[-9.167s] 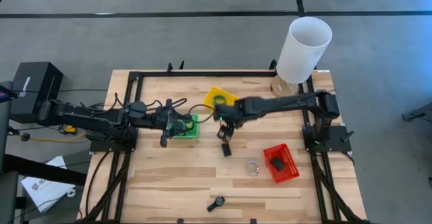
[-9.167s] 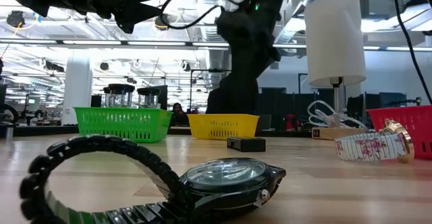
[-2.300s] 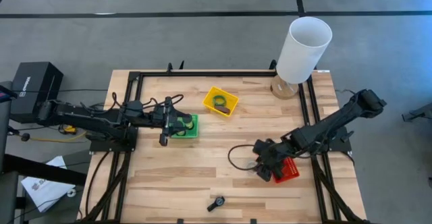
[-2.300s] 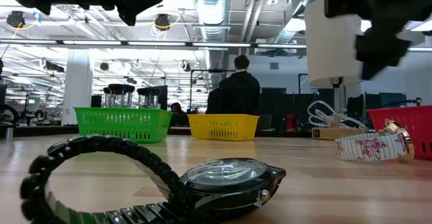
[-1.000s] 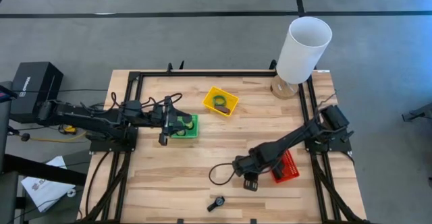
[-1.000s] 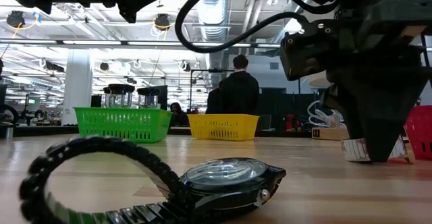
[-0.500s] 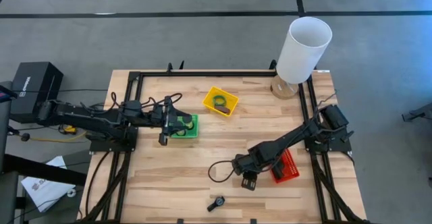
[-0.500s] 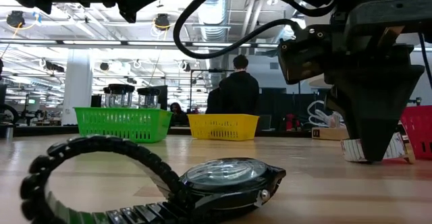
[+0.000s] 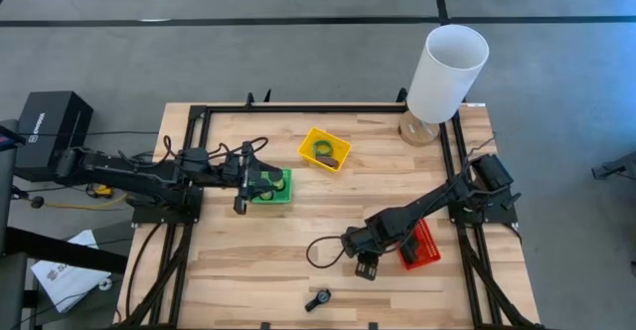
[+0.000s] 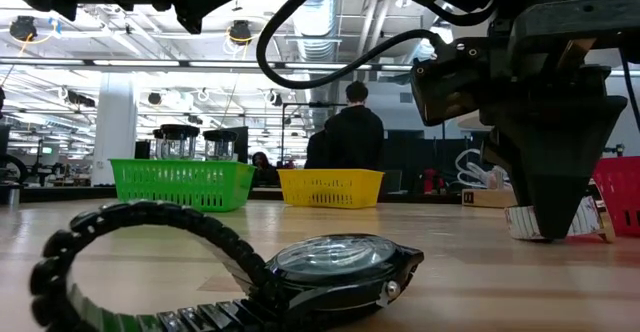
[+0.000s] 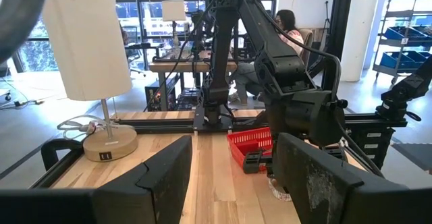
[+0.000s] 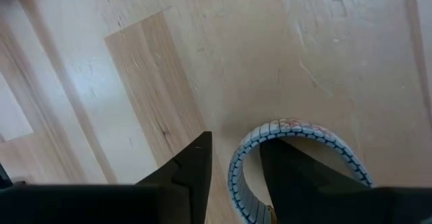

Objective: Pick & Place Office items
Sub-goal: Put the white watch into the yellow basket

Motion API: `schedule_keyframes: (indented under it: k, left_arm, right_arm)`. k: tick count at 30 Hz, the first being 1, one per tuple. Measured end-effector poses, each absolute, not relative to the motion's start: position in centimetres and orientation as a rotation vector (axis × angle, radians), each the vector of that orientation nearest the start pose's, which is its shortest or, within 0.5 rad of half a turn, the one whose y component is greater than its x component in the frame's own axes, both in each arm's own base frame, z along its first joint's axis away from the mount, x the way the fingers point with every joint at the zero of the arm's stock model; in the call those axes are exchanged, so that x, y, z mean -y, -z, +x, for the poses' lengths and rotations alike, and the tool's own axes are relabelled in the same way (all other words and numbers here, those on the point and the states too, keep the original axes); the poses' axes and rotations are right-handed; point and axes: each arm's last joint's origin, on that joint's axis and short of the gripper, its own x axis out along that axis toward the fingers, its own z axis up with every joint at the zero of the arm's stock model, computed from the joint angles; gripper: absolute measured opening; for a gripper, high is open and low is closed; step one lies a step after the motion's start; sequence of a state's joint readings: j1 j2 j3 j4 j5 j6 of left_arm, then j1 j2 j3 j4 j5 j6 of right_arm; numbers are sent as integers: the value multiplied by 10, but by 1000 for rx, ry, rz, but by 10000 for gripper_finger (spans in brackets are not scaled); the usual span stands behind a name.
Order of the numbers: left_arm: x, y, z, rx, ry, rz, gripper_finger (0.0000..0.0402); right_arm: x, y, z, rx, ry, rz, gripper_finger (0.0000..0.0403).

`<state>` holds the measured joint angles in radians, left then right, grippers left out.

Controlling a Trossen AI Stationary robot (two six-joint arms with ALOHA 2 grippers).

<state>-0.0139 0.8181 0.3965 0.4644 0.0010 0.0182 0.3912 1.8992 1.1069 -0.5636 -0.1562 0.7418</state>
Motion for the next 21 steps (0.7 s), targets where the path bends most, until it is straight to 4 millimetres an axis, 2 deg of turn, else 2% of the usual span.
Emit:
schedule_keyframes:
  k: [11,17,21]
  left_arm:
    - [3,-255,184,43,14,18,213]
    - [3,-255,184,44,14,18,213]
    - [3,-255,184,44,14,18,213]
  right_arm:
    - [-135,-127,315,-1420,79,484,119]
    - [-135,-127,317,-1404,172,582,119]
    - [-135,-127,317,-1387,191,582,119]
